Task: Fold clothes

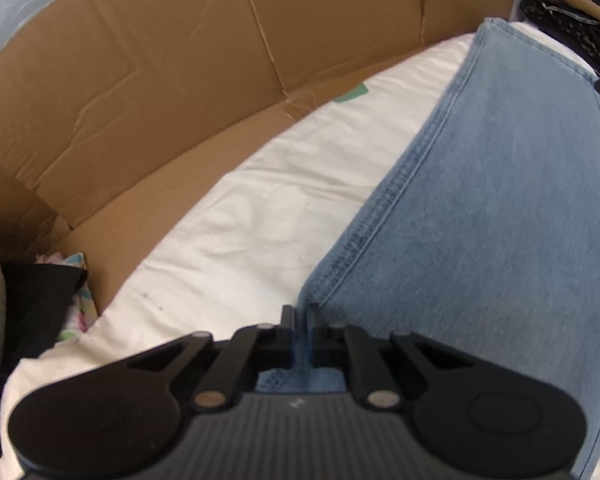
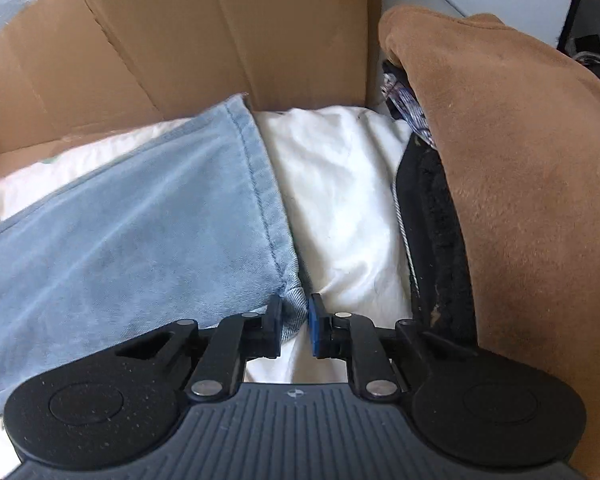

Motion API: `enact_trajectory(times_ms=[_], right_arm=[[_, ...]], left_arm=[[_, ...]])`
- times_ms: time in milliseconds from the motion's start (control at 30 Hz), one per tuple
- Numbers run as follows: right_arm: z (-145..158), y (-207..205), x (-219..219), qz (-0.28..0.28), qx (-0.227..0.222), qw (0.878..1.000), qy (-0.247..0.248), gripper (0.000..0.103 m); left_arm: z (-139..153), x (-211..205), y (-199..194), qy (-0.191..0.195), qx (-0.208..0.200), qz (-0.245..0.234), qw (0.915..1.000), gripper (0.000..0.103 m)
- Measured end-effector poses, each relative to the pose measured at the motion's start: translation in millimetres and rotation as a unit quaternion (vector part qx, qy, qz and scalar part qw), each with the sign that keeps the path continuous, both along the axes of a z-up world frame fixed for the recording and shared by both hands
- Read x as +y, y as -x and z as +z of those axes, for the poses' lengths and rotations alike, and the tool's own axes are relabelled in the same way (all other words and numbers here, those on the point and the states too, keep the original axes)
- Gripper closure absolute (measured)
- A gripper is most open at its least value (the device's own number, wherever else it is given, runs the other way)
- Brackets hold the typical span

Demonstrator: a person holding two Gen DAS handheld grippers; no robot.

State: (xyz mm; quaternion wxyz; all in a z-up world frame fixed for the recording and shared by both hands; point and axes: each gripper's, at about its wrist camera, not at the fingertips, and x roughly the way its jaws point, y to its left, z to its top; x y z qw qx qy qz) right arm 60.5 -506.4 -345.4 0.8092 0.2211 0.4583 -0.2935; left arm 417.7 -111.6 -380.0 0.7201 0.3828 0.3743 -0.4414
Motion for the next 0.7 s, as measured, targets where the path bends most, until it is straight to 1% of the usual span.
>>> enact_trajectory(times_ms=[67, 200, 300, 433, 467, 567, 600, 667, 700], right_arm=[[6, 2, -1, 0.006, -0.003, 1.000, 0.006, 0.095], [17, 6, -3, 0.017, -0.010, 1.000, 0.019, 0.096], [19, 5, 1, 0.025, 0.003, 0.999, 0.033, 0.096], [6, -2, 4, 0.037, 0.030, 0.998, 0.044, 0.095], [3, -3, 5, 0.040, 0.036, 0.997, 0.048, 0.094], [8, -4, 11, 0.037, 0.034, 0.997, 0.055, 0.091], [12, -3, 12, 0.036, 0.029, 0.997, 0.058, 0.090], [19, 0, 16, 0.039, 0.018, 0.997, 0.064, 0.089], [23, 1, 17, 0.043, 0.011, 0.997, 0.067, 0.088]], left_arm=[[1, 1, 1, 0.004, -0.009, 0.002, 0.9999, 0.099], [-4, 0, 1, 0.007, -0.017, 0.010, 0.9998, 0.099], [-9, -1, 1, 0.005, -0.019, 0.019, 0.9996, 0.097], [-13, -6, 2, -0.005, -0.025, 0.033, 0.9991, 0.090], [-11, -6, 2, -0.007, -0.024, 0.035, 0.9991, 0.087], [5, 1, 1, 0.011, -0.017, 0.051, 0.9985, 0.085], [12, 5, 0, 0.018, -0.017, 0.058, 0.9980, 0.083], [26, 15, 1, 0.033, -0.012, 0.071, 0.9969, 0.070], [33, 21, 2, 0.038, -0.010, 0.074, 0.9965, 0.069]])
